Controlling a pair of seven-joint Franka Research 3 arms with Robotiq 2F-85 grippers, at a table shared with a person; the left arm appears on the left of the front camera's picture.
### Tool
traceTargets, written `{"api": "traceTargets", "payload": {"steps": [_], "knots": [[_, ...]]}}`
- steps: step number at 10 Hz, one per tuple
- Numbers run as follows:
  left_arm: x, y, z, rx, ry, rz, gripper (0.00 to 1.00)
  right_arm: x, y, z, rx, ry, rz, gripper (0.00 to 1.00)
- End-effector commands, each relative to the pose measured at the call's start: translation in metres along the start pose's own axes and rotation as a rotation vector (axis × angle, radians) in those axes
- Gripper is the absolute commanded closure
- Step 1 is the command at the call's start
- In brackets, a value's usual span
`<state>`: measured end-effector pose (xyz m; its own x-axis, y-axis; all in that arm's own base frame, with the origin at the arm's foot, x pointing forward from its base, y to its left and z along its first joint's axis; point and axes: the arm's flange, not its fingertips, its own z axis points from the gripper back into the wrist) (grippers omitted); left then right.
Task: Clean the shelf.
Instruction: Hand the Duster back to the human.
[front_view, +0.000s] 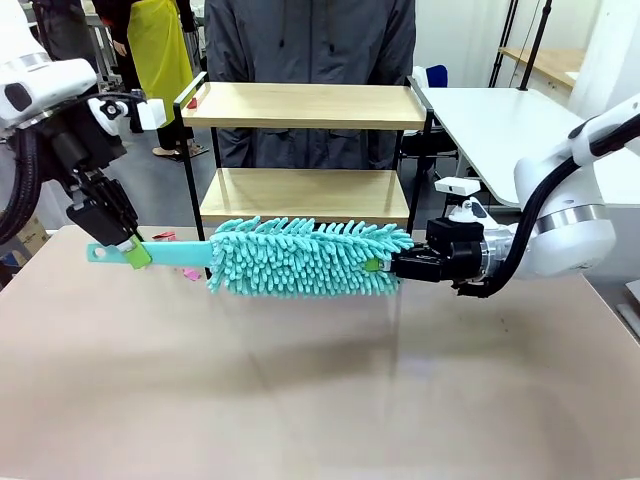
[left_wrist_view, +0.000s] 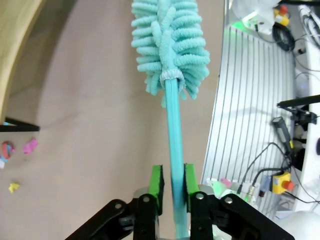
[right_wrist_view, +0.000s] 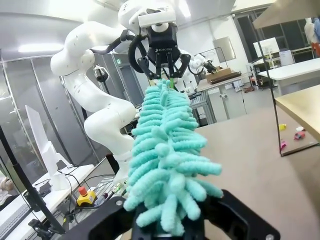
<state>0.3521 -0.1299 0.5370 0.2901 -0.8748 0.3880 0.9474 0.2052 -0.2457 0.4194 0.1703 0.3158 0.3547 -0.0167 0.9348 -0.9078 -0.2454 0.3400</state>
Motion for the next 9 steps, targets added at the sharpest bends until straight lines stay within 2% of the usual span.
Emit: {"api": "traceTargets", "payload": {"steps": [1, 2, 3, 6, 7, 9], "knots": [[-0.014, -0.006, 0.020, -0.049, -0.142, -0.067, 0.00, 0.001, 0.001, -0.001, -0.003, 0.008, 0.008, 1.00], [-0.025, -0.008, 0.040, -0.060, -0.209, -0.083, 0.28, 0.001, 0.001, -0.001, -0.003, 0.008, 0.008, 1.00], [-0.039, -0.010, 0.059, -0.041, -0.250, -0.087, 0.00, 0.001, 0.001, -0.001, -0.003, 0.008, 0.008, 1.00], [-0.092, -0.004, 0.103, 0.074, -0.311, -0.096, 0.00, 0.001, 0.001, -0.001, -0.003, 0.008, 0.008, 1.00], [-0.115, -0.003, 0.113, 0.081, -0.351, -0.114, 0.00, 0.001, 0.001, -0.001, -0.003, 0.008, 0.008, 1.00], [-0.137, 0.000, 0.114, 0.074, -0.392, -0.122, 0.00, 0.001, 0.001, -0.001, -0.003, 0.008, 0.008, 1.00]]}}
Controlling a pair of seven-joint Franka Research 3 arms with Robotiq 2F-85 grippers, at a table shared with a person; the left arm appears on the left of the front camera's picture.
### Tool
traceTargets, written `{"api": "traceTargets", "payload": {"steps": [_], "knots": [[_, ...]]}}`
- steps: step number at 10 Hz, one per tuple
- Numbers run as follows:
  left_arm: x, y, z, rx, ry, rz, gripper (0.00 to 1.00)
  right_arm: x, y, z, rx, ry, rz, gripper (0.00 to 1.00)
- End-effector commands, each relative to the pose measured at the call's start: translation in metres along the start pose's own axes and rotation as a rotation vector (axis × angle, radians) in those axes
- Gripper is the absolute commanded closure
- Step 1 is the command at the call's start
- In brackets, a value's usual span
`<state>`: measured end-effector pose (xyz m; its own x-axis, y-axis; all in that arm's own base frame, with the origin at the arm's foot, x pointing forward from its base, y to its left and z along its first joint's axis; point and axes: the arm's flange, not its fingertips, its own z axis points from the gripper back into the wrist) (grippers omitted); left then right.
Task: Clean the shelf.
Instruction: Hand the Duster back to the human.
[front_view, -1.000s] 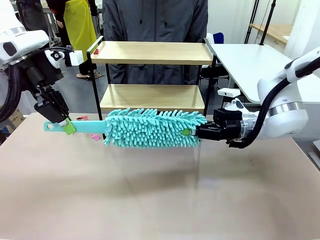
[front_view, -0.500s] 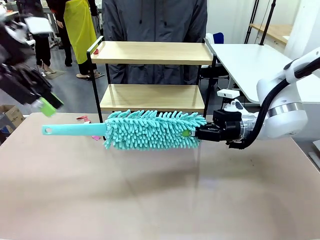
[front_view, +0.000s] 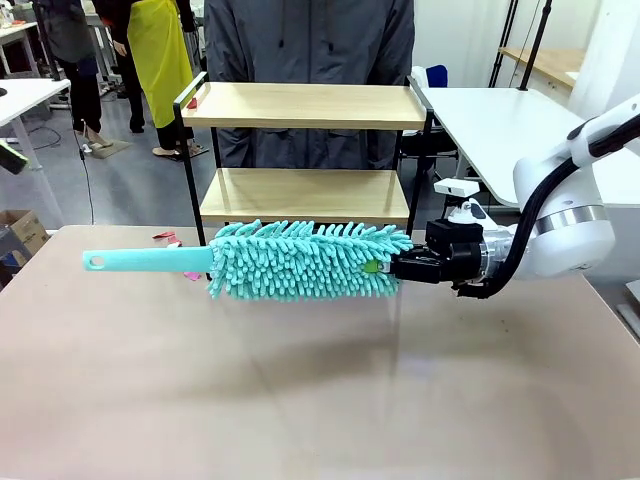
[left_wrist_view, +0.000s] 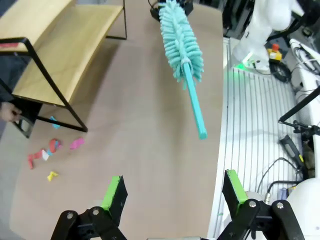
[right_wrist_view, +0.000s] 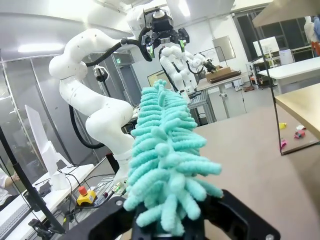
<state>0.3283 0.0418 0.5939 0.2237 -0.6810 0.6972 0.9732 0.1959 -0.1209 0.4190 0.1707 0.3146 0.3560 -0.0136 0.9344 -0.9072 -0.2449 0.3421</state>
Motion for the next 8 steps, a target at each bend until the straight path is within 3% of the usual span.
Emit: {"api": "traceTargets", "payload": {"steps": [1, 2, 3, 5, 8], "knots": [[-0.008, 0.001, -0.011, -0.029, -0.027, -0.041, 0.00, 0.002, 0.001, -0.001, -0.002, 0.005, 0.010, 1.00], [0.000, 0.000, 0.000, 0.000, 0.000, 0.000, 0.00, 0.002, 0.001, -0.001, -0.002, 0.005, 0.010, 1.00], [0.000, 0.000, 0.000, 0.000, 0.000, 0.000, 0.00, 0.000, 0.000, 0.000, 0.000, 0.000, 0.000, 0.83], [0.000, 0.000, 0.000, 0.000, 0.000, 0.000, 0.00, 0.040, 0.022, -0.003, -0.035, 0.027, 0.122, 0.83], [0.000, 0.000, 0.000, 0.000, 0.000, 0.000, 0.00, 0.099, 0.065, 0.012, -0.160, -0.034, 0.322, 0.83]]}}
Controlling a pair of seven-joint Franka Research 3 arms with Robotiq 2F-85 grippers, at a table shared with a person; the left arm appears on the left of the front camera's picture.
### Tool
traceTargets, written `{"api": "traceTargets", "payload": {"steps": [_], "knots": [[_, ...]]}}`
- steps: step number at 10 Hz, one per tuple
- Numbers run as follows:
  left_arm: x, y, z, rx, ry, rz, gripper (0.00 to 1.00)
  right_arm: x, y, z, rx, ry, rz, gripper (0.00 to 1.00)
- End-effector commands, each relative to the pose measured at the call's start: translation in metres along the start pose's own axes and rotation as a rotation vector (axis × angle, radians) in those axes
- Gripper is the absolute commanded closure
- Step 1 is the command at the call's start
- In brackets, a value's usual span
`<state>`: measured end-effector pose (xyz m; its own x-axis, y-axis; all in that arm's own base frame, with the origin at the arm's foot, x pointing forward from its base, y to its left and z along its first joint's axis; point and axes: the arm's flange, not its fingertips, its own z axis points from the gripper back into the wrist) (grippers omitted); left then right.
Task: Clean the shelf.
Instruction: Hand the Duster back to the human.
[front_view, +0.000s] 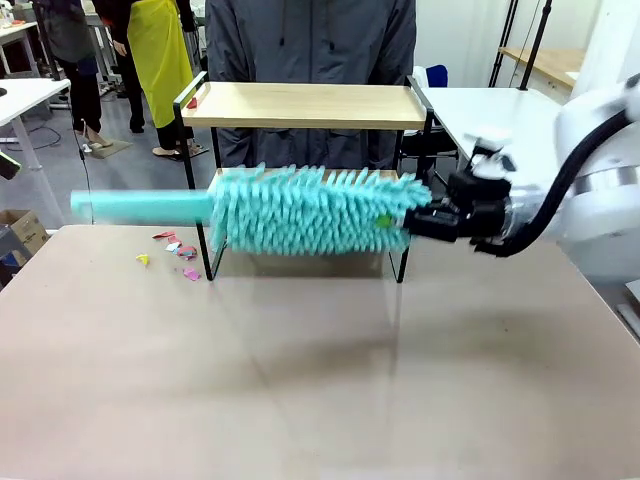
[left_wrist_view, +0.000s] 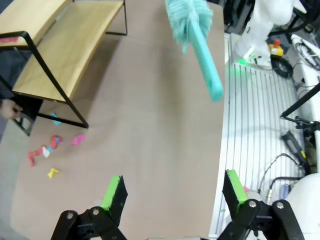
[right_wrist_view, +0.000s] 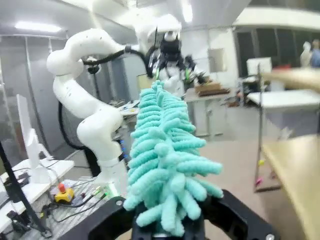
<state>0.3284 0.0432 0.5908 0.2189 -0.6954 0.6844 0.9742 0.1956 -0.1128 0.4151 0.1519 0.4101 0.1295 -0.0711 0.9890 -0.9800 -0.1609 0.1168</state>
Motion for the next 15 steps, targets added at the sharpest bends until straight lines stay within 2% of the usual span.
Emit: {"api": "traceTargets", "payload": {"steps": [1, 2, 4, 8, 11, 13, 15], "knots": [[0.003, -0.001, 0.001, -0.005, -0.019, 0.006, 0.00, 0.033, 0.027, 0.012, -0.131, -0.032, 0.122, 0.83], [0.003, -0.001, 0.001, -0.005, -0.019, 0.006, 0.00, 0.062, 0.039, 0.024, -0.220, -0.058, 0.177, 0.83], [0.003, -0.001, 0.001, -0.005, -0.019, 0.006, 0.00, 0.092, 0.054, 0.047, -0.369, -0.084, 0.227, 0.83], [0.003, -0.001, 0.001, -0.005, -0.019, 0.006, 0.00, 0.130, 0.075, 0.115, -0.791, -0.140, 0.355, 0.83], [0.003, -0.001, 0.001, -0.005, -0.019, 0.006, 0.00, 0.136, 0.099, 0.164, -1.093, -0.186, 0.388, 0.83], [0.003, -0.001, 0.001, -0.005, -0.019, 0.006, 0.00, 0.130, 0.105, 0.192, -1.249, -0.177, 0.361, 0.83], [0.003, -0.001, 0.001, -0.005, -0.019, 0.006, 0.00, 0.114, 0.110, 0.220, -1.351, -0.169, 0.318, 0.83]]}}
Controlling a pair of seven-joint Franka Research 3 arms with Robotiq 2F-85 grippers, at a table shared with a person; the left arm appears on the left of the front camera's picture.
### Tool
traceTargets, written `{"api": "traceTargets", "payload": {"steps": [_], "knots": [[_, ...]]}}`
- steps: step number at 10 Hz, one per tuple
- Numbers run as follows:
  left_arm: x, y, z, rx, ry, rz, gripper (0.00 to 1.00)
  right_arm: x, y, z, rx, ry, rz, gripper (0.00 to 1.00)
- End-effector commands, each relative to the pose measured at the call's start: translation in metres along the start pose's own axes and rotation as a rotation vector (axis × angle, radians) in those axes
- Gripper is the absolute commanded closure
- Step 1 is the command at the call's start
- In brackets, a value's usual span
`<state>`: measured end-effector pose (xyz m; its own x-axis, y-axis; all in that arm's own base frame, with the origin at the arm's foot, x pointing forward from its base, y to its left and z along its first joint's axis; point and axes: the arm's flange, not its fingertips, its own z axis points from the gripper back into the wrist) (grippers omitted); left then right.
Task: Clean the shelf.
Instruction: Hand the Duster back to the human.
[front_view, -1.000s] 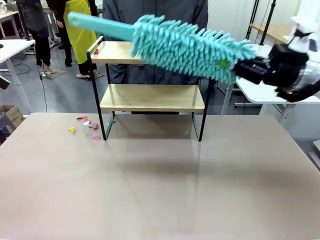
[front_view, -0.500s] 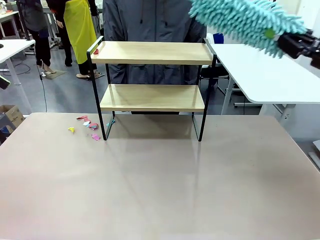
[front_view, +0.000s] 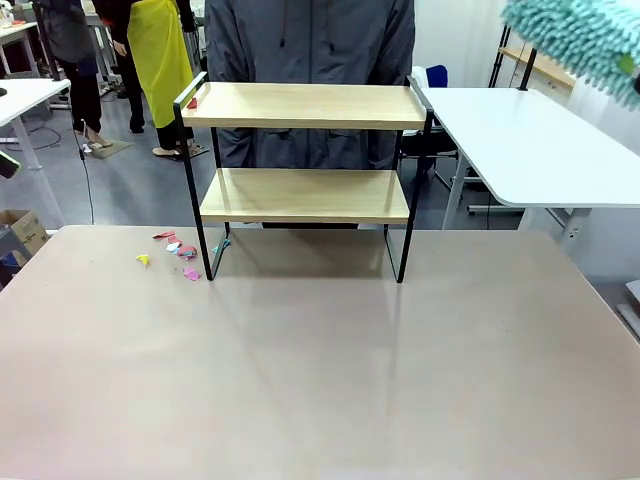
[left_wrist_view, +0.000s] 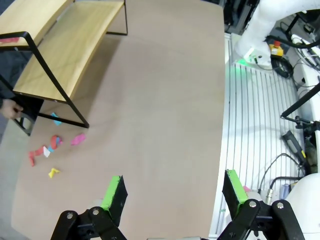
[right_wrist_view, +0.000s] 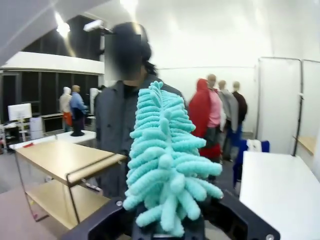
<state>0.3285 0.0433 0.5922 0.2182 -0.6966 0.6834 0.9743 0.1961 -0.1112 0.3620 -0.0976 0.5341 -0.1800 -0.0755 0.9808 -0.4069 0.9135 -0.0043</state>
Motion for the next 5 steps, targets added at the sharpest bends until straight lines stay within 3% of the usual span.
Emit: {"api": "traceTargets", "payload": {"steps": [1, 5], "knots": [[0.002, -0.001, 0.000, -0.007, -0.020, 0.007, 0.00, -0.027, 0.001, 0.014, -0.102, 0.009, 0.019, 0.83], [0.002, -0.001, 0.000, -0.007, -0.020, 0.007, 0.00, -0.099, -0.018, 0.039, -0.203, 0.200, -0.042, 0.83]]}}
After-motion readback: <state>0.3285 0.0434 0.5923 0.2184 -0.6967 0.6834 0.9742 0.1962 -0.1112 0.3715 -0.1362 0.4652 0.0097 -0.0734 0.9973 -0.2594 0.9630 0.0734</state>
